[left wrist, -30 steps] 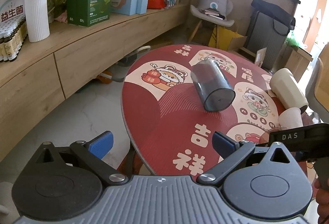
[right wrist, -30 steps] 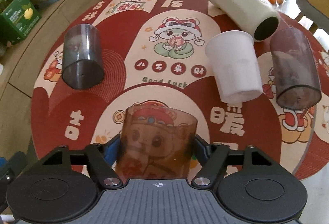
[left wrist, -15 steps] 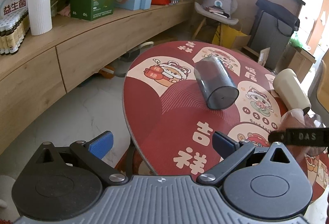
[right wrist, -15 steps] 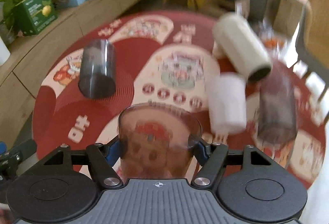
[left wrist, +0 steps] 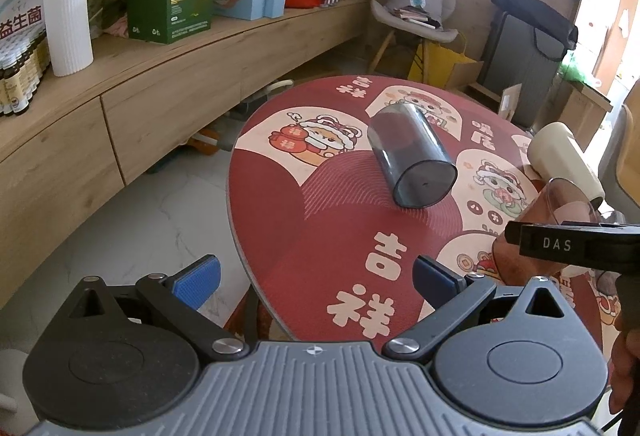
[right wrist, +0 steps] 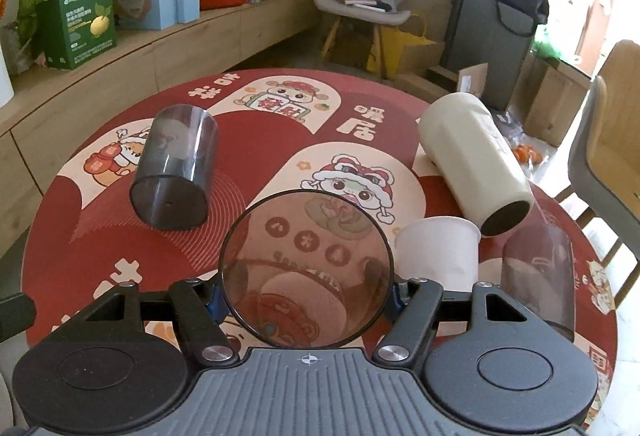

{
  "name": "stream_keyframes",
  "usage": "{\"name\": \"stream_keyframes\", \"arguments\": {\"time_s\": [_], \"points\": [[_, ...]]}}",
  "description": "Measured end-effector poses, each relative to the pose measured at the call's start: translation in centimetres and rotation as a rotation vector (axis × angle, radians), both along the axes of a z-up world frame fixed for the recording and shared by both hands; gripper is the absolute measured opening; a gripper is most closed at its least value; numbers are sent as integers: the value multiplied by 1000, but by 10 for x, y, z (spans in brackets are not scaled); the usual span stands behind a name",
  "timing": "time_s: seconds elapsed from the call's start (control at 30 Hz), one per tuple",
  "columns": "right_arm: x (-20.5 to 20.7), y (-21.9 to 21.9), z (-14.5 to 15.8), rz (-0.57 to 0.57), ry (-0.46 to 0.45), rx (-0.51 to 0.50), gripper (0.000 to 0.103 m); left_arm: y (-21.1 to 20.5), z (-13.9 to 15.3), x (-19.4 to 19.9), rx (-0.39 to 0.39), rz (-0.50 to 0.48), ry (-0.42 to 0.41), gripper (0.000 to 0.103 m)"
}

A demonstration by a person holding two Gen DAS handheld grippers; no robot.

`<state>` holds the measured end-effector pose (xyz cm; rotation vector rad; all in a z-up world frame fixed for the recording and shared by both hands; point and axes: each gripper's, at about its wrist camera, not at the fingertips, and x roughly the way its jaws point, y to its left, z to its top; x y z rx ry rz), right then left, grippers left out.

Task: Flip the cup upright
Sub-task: 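Grasp the upright brown cup with the right gripper, then slide the brown cup toward the table centre and open the right gripper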

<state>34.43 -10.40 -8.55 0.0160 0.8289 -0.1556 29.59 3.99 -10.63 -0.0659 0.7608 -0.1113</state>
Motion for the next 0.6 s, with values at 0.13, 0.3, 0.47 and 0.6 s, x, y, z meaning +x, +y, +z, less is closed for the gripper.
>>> {"name": "stream_keyframes", "arguments": {"time_s": [0.13, 0.3, 0.47, 0.6], "points": [[0, -3, 0, 0, -1, 11, 65, -4, -1, 0, 14, -2, 2, 103], [1, -4, -1, 10, -8, 11, 65, -6, -2, 0, 22, -1, 4, 103], [3, -6, -3, 24, 1, 16, 69, -7, -3, 0, 24, -3, 3, 103], [-1, -6, -2, 27, -16, 17, 80, -11, -1, -1, 40, -7, -2, 103]]}}
